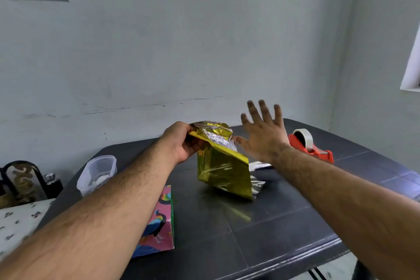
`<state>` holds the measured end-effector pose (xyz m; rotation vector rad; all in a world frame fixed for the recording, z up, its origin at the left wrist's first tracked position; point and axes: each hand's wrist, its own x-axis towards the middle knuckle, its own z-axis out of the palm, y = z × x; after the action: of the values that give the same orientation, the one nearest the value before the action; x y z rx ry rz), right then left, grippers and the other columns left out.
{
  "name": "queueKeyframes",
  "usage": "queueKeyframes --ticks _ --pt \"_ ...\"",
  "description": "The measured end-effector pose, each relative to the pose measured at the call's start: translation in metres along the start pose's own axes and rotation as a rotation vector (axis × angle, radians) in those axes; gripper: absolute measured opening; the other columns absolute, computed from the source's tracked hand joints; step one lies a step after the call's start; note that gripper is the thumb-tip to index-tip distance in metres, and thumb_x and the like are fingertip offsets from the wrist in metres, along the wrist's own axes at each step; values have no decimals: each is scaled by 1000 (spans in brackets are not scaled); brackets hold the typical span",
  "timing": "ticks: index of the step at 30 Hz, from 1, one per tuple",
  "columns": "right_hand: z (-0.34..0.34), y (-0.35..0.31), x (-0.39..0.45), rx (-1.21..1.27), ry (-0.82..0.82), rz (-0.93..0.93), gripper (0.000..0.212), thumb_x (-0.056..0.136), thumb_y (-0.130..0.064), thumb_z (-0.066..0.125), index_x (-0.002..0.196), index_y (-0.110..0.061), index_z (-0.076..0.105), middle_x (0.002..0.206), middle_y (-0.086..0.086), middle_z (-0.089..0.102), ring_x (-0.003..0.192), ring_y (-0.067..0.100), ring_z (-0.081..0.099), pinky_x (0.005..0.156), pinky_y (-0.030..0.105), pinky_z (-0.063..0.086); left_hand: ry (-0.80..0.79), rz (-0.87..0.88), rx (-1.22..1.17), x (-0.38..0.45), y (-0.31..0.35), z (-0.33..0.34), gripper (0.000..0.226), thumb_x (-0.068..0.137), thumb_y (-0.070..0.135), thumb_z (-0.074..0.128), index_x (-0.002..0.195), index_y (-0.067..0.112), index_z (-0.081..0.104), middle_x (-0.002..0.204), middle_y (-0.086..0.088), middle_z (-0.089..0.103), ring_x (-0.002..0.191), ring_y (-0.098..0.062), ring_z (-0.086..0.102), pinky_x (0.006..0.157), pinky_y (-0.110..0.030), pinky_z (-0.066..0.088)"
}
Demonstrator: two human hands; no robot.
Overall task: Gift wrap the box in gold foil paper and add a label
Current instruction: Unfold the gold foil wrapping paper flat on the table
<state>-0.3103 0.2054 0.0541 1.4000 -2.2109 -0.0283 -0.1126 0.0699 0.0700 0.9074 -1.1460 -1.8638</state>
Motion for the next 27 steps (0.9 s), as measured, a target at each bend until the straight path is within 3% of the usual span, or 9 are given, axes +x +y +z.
queueKeyframes --ticks 3,6,9,13,16,18,21,23,27 --pt "7 -7 -3 118 92 47 62 103 -55 45 157 -24 41 173 10 15 160 36 12 126 62 5 71 -18 3 7 -5 -8 26 101 0 45 94 6 69 62 -9 72 53 -19 71 49 -29 61" --pt "10 -20 -13 208 354 -180 39 94 -38 38 107 -19 70 117 6 64 109 34 59 97 50 41 154 -40 74 15 -9 -18 30 101 -2 40 88 6 67 53 -8 65 40 -16 63 40 -23 54" --pt "6 -30 -19 442 181 -307 21 85 -25 45 64 -25 51 71 -4 59 72 31 59 68 33 38 159 -85 158 20 -3 -31 31 97 0 41 74 14 58 45 -1 52 36 -12 49 36 -14 39" --pt "15 -40 -22 683 -66 -338 38 83 -57 42 87 -36 74 98 -11 74 94 15 66 84 32 53 84 -160 334 24 12 -37 27 93 12 52 68 22 56 55 2 52 46 -12 50 46 -18 37" --pt "17 -45 -17 749 -47 -311 66 74 -76 52 127 -43 73 155 -9 46 138 12 37 113 33 35 -3 -192 425 27 25 -28 21 89 16 53 70 18 62 67 -3 61 58 -19 62 59 -25 52" --pt "14 -49 -8 864 -24 -251 66 76 -64 76 137 -40 64 164 -7 33 144 13 32 114 34 34 -78 -189 459 26 34 -19 26 91 17 54 68 15 64 67 -5 63 59 -21 66 60 -28 59" --pt "15 -55 7 1046 -60 -170 79 78 -36 92 141 -26 45 146 -3 54 128 15 58 104 29 50 -186 -188 487 28 45 -9 13 84 19 61 73 15 65 74 -4 63 68 -22 66 86 -32 59" --pt "16 -58 18 1167 -71 -77 58 84 -22 88 130 -26 51 127 -5 69 101 9 69 84 18 55 -259 -182 513 36 53 -6 5 81 18 66 80 13 69 84 -6 66 79 -25 67 108 -39 50" --pt "11 -51 38 1137 -21 133 17 88 -7 69 95 -22 73 86 -3 70 75 14 64 56 17 48 -183 -47 613 39 64 -5 15 99 14 59 86 14 67 78 -3 67 72 -17 64 82 -31 58"
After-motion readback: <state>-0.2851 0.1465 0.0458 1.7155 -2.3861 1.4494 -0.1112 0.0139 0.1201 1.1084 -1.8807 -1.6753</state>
